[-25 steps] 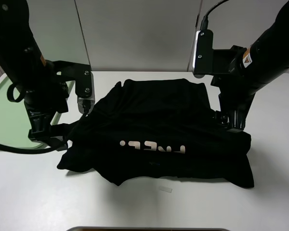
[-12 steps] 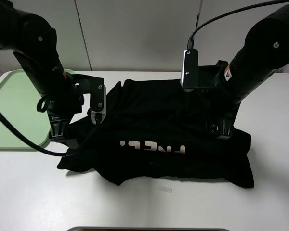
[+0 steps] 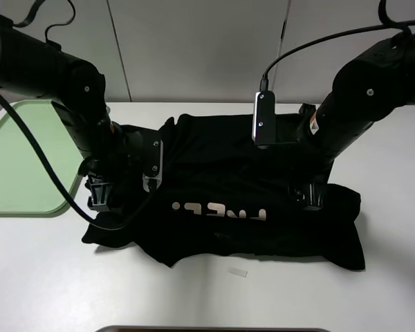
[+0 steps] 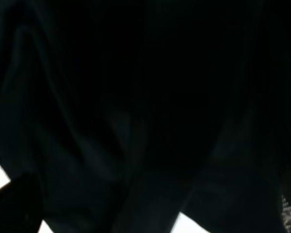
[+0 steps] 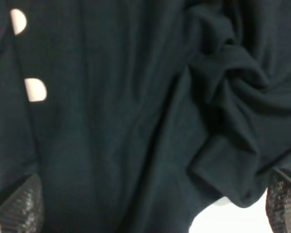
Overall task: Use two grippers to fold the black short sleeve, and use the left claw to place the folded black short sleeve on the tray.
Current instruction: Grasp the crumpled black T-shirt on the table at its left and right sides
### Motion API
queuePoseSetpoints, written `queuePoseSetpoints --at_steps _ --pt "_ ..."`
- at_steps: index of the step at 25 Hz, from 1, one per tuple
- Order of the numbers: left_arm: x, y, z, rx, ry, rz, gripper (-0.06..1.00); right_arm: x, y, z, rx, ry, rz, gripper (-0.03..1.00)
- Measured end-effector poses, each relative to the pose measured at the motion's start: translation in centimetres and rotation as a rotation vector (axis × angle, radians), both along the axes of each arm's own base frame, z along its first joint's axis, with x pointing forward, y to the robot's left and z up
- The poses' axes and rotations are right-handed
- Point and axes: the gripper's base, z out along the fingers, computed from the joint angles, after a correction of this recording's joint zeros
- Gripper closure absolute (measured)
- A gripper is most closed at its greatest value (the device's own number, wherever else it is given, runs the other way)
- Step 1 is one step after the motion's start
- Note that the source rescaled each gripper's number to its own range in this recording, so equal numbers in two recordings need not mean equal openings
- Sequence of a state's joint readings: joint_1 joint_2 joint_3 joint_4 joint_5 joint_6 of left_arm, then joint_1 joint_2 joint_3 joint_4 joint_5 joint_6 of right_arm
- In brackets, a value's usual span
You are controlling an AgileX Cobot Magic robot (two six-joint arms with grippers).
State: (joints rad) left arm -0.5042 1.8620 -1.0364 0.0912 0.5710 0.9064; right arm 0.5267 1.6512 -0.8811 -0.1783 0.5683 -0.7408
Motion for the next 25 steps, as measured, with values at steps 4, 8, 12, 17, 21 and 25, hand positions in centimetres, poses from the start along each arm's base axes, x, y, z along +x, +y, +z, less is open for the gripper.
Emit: queuePoseSetpoints --at_steps 4,8,12,17,21,25 --pt "0.2 -0.1 -0.5 -0.005 -0.011 -0.003 -0.02 0.3 0.2 -1.1 -0.01 0.011 0.009 -0.03" --pt "0.3 -0.1 -0.7 -0.003 -0.008 -0.003 -0.02 0.7 0.4 -2.4 -0.015 0.021 0.017 -0.03" --pt "0.4 -0.2 -0.9 -0.007 -0.015 -0.004 -0.02 0.8 0.5 -3.7 -0.034 0.054 0.019 -0.03" --pt "0.4 -0.2 -0.9 -0.008 -0.017 -0.004 -0.02 0.8 0.5 -4.7 -0.048 0.08 0.019 -0.03" --pt "0.5 -0.2 -0.9 -0.012 -0.022 -0.004 -0.02 0.8 0.5 -5.5 -0.062 0.103 0.019 -0.03" --pt "0.5 -0.3 -0.9 -0.012 -0.024 -0.005 -0.02 0.8 0.5 -6.3 -0.074 0.125 0.019 -0.03"
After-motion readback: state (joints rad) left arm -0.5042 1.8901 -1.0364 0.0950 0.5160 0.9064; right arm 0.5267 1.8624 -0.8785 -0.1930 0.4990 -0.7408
